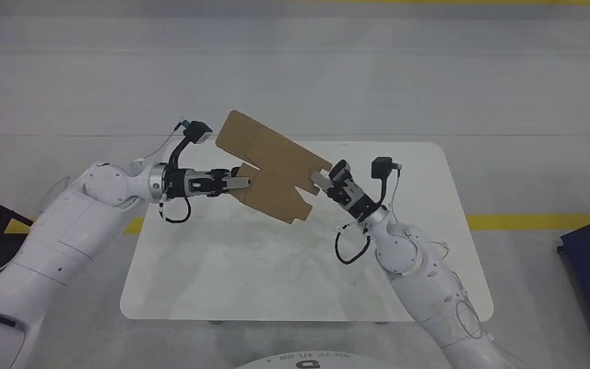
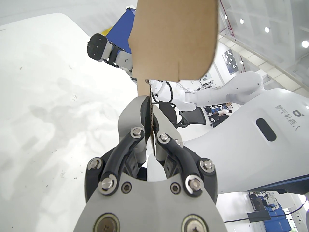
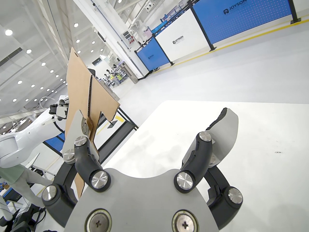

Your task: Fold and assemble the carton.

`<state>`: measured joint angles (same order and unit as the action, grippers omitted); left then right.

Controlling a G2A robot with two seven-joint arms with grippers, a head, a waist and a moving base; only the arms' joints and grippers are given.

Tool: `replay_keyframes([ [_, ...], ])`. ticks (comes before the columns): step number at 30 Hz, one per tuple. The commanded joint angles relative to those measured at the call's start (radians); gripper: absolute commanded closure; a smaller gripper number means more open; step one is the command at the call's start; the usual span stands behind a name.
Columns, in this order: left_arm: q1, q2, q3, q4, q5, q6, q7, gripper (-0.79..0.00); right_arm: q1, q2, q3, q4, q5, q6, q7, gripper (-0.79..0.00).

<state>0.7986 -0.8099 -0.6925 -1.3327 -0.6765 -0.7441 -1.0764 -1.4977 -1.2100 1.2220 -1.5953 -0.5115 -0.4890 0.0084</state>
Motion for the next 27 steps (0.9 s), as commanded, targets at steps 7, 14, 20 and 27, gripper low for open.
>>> replay_keyframes([
  [7, -0.009, 0.011, 0.023, 0.002, -0.006, -0.014, 0.015, 0.000, -0.020, 0.004, 0.030, 0.000, 0.025, -0.043, 0.004, -0.659],
  [14, -0.020, 0.016, 0.046, 0.002, -0.014, -0.023, 0.023, 0.000, -0.026, 0.004, 0.032, -0.007, 0.019, -0.052, 0.009, -0.625],
  [20, -0.028, 0.020, 0.065, -0.008, -0.041, -0.025, 0.025, 0.000, -0.026, 0.003, 0.024, -0.012, 0.002, -0.070, 0.018, -0.603],
  [27, -0.029, 0.029, 0.075, -0.030, -0.081, -0.016, 0.016, 0.000, -0.040, 0.009, 0.027, -0.021, -0.012, -0.170, 0.045, -0.594],
])
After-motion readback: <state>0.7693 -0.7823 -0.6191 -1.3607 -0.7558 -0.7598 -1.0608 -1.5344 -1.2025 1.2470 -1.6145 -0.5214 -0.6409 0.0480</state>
